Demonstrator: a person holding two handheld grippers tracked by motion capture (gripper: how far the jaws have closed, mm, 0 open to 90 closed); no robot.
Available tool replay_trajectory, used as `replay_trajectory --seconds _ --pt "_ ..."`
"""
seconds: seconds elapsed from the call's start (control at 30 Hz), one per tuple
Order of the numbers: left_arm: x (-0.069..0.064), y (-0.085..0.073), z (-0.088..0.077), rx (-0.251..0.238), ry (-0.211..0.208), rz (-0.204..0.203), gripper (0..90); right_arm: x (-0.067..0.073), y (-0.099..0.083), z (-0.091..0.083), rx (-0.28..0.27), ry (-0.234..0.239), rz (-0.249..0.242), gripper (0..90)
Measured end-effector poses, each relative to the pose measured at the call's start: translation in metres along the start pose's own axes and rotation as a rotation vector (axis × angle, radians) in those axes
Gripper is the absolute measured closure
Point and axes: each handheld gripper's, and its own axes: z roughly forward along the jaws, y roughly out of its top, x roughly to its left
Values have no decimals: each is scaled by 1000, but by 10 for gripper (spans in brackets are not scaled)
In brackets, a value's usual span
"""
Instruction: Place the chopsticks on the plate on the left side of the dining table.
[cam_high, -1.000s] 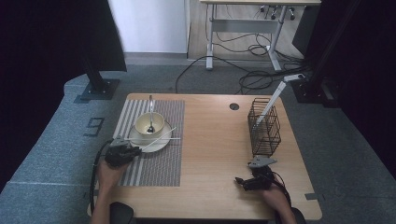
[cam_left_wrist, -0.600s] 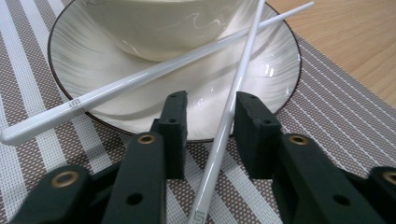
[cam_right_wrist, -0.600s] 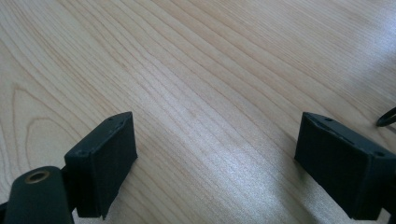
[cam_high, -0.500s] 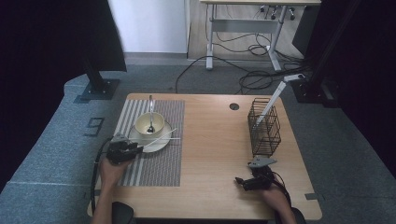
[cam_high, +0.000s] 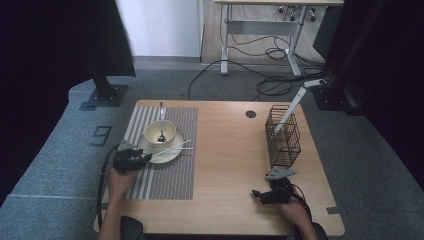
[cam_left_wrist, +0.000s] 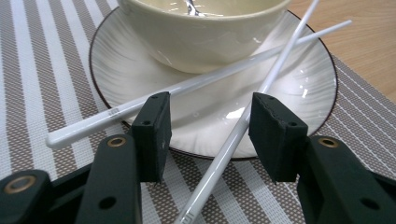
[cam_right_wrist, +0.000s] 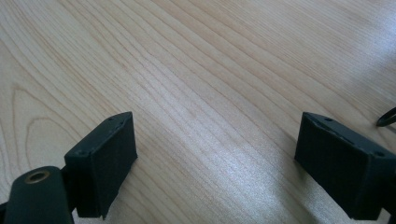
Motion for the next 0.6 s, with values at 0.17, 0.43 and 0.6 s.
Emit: replay_trajectory --seconds 0.17,0.43,0.6 --pt "1 0 0 -11 22 -5 475 0 0 0 0 0 0 118" --pt "5 0 1 -16 44 -17 456 0 0 0 0 0 0 117" --pt "8 0 1 -31 53 -34 455 0 0 0 1 1 0 117"
